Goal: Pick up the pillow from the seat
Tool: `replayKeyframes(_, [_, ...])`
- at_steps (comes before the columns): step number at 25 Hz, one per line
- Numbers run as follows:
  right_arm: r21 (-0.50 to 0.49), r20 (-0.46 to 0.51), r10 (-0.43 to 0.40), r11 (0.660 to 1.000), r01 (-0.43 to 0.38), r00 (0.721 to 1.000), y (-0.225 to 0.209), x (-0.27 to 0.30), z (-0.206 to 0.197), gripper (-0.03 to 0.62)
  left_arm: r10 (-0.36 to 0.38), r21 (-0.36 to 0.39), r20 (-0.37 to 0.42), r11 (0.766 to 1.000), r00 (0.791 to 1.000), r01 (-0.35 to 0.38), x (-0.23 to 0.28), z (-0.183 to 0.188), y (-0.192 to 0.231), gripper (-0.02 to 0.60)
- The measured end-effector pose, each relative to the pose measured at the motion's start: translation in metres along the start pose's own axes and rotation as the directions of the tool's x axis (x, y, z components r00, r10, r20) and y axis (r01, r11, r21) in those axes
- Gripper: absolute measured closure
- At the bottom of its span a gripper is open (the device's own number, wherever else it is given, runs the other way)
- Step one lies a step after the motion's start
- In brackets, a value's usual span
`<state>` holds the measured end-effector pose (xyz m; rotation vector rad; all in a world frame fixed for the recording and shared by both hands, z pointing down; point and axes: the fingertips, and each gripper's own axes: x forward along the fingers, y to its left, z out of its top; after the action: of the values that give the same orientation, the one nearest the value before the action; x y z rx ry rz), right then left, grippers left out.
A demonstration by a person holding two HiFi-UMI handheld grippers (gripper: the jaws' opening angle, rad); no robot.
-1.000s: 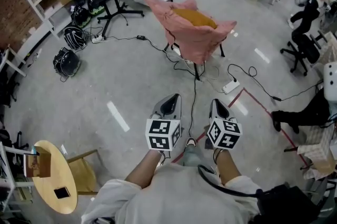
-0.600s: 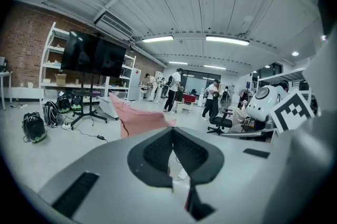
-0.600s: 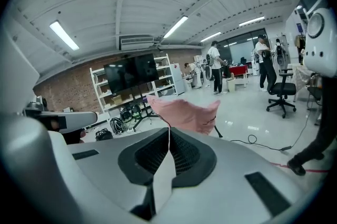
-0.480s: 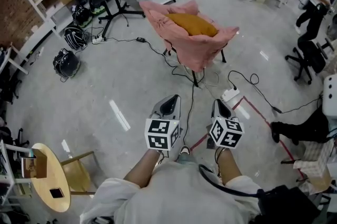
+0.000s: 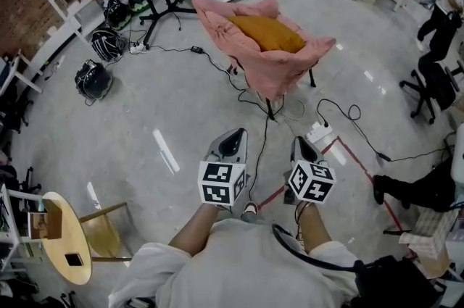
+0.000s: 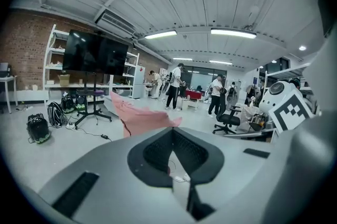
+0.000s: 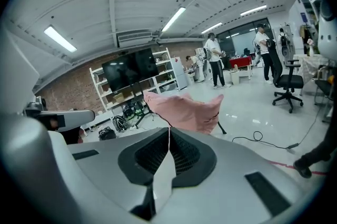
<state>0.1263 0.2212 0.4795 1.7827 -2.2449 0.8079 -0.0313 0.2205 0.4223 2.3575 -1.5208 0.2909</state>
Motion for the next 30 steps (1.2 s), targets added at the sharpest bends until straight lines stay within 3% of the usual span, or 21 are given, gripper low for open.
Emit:
replayKeyframes(5, [-0.003,-0.012,0.003,1.000,-0.003,1.000,0.000,0.016,0.009,0.565,0.005,-0.044,0.009,0.999,1.000,-0.004,0.015,0.014,0.010,0.574])
replayKeyframes(11, [-0.002,-0.018,-0.021,1.000,0.021,1.000,-0.002,0.046,0.017,0.565,-0.017,-0.045,0.017,0.999,1.000,0.018,0.045,0.024,0.027,0.574])
replayKeyframes(30, [-0.033,-0.008,-0.094,0.995,0.093,0.996,0.013,0.189,0.101,0.565,-0.073,-0.060,0.029,0.995,0.997,0.075,0.176,0.091,0.134,0.574])
